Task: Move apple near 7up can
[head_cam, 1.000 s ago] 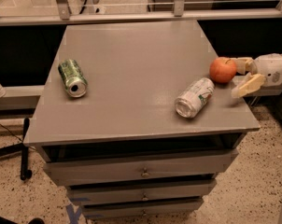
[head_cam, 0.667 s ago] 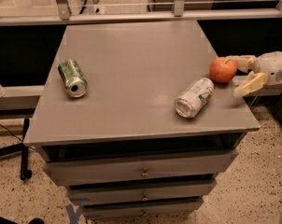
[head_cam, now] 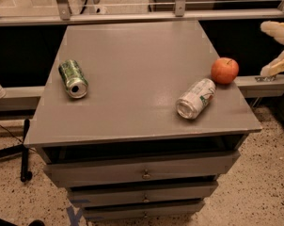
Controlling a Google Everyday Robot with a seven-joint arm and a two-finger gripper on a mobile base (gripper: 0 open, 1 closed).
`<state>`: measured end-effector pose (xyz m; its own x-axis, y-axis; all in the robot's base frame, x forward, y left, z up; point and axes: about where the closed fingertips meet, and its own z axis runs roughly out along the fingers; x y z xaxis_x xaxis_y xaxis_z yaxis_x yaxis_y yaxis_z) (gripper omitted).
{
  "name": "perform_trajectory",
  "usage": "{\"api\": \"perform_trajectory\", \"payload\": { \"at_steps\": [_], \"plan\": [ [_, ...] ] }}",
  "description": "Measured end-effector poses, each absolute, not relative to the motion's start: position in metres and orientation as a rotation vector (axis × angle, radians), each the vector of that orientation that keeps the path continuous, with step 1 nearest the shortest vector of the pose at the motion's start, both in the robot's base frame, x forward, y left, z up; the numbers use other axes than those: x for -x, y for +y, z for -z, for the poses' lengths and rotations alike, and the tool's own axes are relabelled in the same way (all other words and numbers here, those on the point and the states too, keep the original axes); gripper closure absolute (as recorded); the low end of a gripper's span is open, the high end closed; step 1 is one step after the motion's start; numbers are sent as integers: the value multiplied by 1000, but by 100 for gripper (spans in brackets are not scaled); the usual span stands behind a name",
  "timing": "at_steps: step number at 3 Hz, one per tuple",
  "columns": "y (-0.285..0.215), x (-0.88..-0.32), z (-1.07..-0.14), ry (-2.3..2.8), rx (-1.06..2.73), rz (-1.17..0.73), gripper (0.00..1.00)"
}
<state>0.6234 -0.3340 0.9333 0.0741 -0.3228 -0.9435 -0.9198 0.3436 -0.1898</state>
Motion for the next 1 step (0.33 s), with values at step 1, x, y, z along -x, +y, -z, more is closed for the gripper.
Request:
{"api": "perform_trajectory", "payload": {
  "at_steps": [1],
  "plan": [
    [-337, -628, -945, 1461, 1179, -630, 0]
  ]
}}
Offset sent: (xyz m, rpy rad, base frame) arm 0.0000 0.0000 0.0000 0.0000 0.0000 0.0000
